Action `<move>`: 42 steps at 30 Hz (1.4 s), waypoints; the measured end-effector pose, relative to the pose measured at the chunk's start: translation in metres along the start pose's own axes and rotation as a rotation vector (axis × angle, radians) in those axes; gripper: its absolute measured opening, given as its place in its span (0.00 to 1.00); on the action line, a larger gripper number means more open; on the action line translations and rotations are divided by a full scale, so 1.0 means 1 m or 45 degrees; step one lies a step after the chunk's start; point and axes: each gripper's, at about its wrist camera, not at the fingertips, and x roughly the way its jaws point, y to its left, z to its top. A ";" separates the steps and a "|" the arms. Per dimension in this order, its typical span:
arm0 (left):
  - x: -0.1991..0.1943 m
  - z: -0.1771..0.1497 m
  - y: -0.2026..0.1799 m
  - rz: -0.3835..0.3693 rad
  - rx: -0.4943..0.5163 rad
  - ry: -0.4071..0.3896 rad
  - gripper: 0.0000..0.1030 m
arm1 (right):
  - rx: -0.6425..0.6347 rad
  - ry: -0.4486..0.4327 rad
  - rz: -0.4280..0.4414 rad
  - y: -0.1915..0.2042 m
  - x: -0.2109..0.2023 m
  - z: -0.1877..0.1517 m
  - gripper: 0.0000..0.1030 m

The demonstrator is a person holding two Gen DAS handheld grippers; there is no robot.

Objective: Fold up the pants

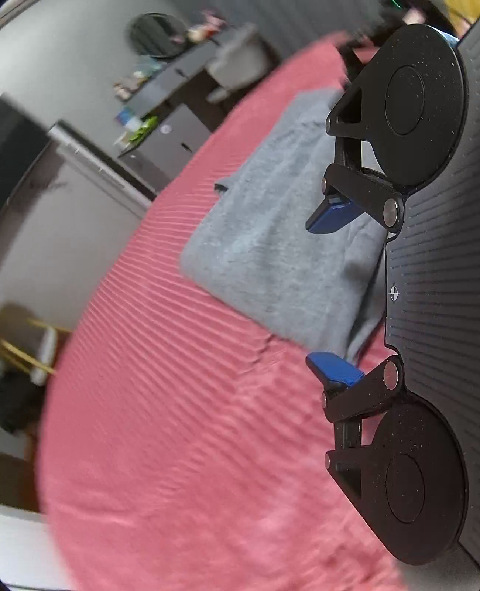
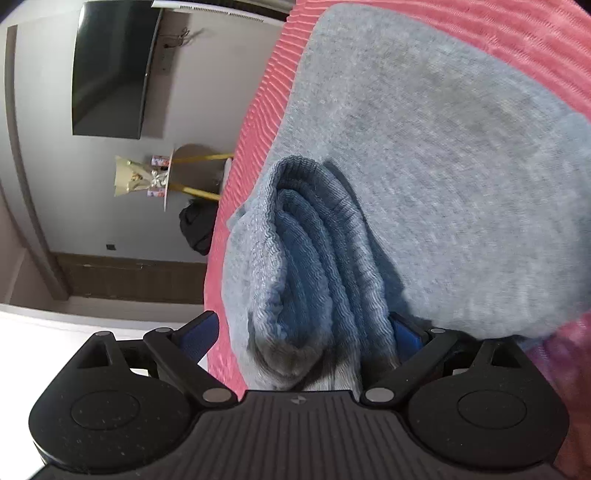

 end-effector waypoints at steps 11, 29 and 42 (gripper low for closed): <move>-0.005 -0.011 -0.007 0.011 0.055 -0.060 0.75 | -0.086 0.039 -0.013 0.017 0.020 -0.006 0.84; 0.032 -0.041 -0.068 0.283 0.588 0.144 0.61 | -0.561 -0.198 0.170 0.215 -0.018 0.007 0.44; 0.027 -0.029 -0.052 -0.012 0.401 0.059 0.20 | -0.539 -0.373 -0.021 0.137 -0.083 0.050 0.44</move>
